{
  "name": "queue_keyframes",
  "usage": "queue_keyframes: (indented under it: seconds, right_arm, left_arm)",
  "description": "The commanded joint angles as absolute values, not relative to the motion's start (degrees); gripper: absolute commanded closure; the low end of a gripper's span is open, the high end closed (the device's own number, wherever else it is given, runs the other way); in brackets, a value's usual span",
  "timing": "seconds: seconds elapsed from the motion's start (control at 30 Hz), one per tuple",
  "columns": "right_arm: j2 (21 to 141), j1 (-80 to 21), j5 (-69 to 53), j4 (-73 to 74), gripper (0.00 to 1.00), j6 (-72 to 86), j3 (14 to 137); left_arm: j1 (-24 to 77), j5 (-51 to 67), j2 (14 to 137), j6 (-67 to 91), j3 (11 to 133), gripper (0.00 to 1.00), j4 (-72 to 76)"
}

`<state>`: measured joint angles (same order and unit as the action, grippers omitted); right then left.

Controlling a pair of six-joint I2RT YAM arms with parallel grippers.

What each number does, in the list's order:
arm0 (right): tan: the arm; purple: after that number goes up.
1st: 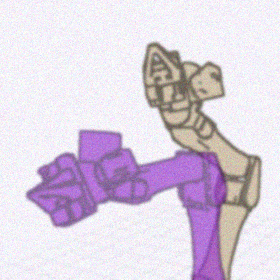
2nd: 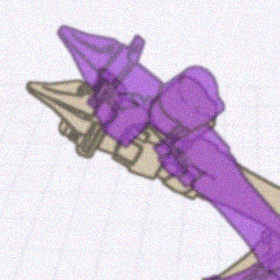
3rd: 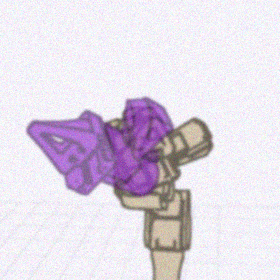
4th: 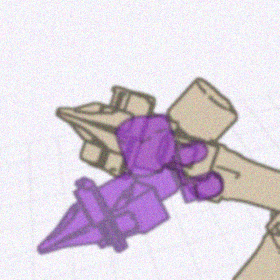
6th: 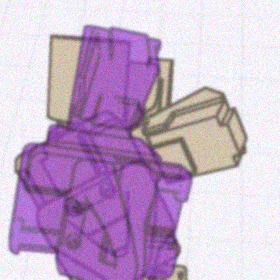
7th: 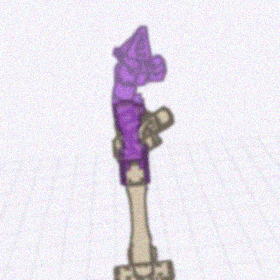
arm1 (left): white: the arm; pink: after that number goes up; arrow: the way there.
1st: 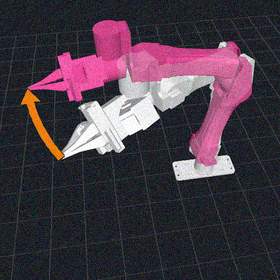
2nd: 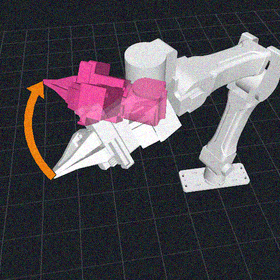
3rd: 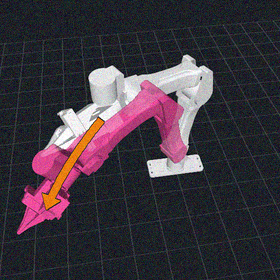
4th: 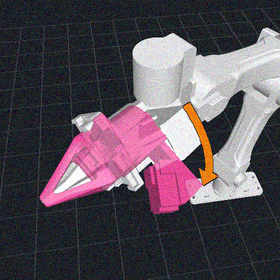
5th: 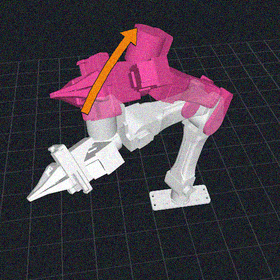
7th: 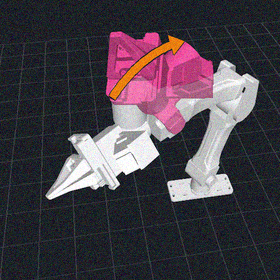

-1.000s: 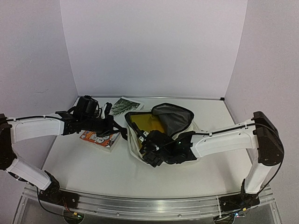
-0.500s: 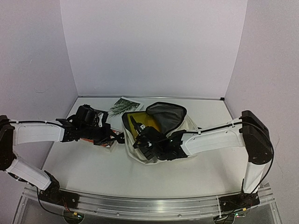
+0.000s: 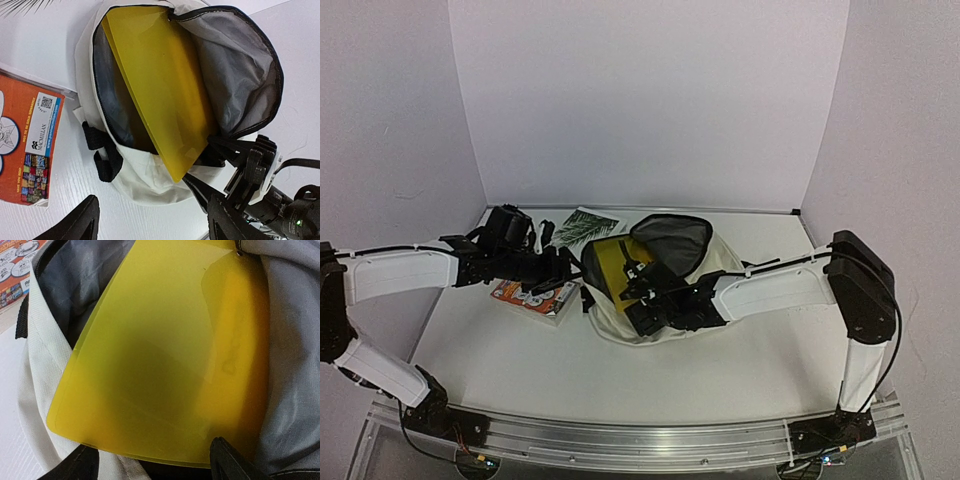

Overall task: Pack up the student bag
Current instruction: Adjust the student bag at the center of the board.

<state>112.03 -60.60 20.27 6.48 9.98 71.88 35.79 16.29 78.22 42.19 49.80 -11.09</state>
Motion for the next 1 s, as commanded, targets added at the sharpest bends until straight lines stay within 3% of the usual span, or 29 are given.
queue_keyframes:
  seconds: [0.0,0.23,0.57,0.97]
  right_arm:
    - [110.57,-59.64,19.25,5.11,0.29,12.35,70.77]
    - [110.05,-59.59,20.27,4.95,0.32,13.71,70.49]
    - [110.13,-59.6,20.17,3.87,0.32,13.23,70.49]
    - [111.13,-59.59,20.73,3.35,0.33,14.09,71.19]
  left_arm:
    - [36.87,16.02,82.98,40.53,54.85,0.25,-12.27]
    - [37.5,5.99,91.01,47.18,61.26,0.21,-20.21]
    - [38.7,2.44,99.65,46.34,66.58,0.17,-22.85]
    - [40.69,0.55,105.43,44.31,72.69,0.2,-28.81]
